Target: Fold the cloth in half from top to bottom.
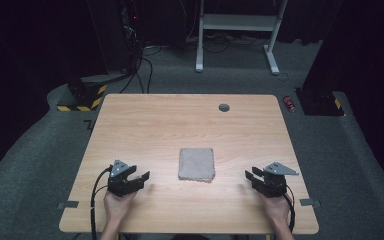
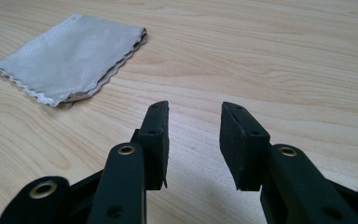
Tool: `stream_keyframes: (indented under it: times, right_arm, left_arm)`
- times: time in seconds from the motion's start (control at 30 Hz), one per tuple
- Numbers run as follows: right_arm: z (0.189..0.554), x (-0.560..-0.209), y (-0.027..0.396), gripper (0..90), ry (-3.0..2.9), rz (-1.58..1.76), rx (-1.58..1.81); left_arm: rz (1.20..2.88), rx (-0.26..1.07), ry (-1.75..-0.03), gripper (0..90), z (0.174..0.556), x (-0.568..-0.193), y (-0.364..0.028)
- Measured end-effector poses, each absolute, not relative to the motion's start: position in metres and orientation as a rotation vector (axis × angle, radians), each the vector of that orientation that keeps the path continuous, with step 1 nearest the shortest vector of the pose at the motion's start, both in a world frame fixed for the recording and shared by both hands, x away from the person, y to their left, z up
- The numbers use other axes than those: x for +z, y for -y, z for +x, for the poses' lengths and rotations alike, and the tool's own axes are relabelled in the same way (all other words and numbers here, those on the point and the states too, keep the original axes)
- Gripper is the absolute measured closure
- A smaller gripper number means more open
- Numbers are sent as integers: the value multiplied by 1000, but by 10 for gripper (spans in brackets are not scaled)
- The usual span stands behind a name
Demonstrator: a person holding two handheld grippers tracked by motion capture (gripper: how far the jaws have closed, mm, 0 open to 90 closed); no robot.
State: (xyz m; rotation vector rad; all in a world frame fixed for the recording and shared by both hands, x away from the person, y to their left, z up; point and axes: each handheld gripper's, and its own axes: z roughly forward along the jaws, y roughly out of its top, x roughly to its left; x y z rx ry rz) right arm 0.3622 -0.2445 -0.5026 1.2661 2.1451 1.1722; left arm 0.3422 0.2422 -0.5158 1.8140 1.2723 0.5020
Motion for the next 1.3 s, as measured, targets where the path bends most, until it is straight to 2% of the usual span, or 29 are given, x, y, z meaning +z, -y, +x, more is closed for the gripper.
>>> stream_keyframes:
  times: [1.07,1.2,1.3]
  right_arm:
    - [373,-521,245,623,-2167,1290,984]
    - [373,-522,244,607,-2172,1284,958]
    - [374,-522,244,555,-2170,1275,930]
  left_arm:
    - [1892,560,-1363,352,354,-528,-242]
    - [1922,589,-1354,340,353,-528,-239]
    - [1954,613,-1337,319,353,-528,-234]
